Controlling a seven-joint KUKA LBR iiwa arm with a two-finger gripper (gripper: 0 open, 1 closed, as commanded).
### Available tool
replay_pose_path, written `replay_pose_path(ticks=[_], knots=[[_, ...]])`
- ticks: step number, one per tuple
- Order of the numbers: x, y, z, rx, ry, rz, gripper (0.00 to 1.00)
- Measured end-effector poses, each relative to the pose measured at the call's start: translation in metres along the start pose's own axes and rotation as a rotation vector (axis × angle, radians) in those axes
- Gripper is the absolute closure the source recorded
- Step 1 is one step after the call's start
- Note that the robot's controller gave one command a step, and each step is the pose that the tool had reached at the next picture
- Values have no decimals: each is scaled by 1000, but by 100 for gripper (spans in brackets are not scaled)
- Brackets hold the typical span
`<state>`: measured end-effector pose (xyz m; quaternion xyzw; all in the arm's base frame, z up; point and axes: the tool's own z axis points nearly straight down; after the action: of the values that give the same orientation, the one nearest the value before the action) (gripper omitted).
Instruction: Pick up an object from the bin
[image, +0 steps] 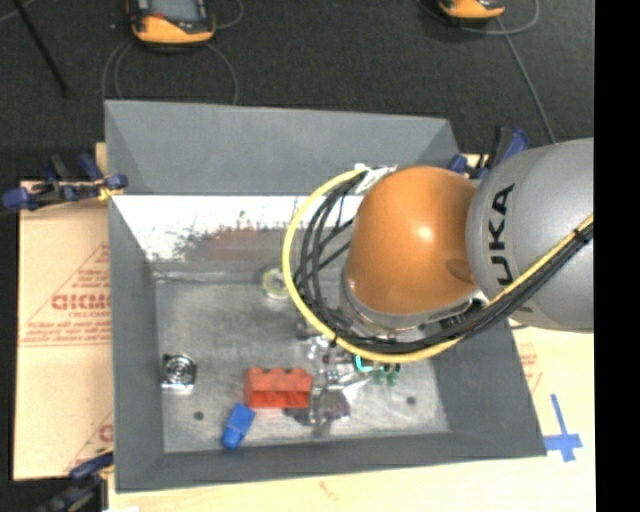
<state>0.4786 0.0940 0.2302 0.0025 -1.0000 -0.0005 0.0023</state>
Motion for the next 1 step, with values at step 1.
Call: replay_pose_path(ticks=[1], knots=[[1, -4, 101, 0, 2, 9, 0]])
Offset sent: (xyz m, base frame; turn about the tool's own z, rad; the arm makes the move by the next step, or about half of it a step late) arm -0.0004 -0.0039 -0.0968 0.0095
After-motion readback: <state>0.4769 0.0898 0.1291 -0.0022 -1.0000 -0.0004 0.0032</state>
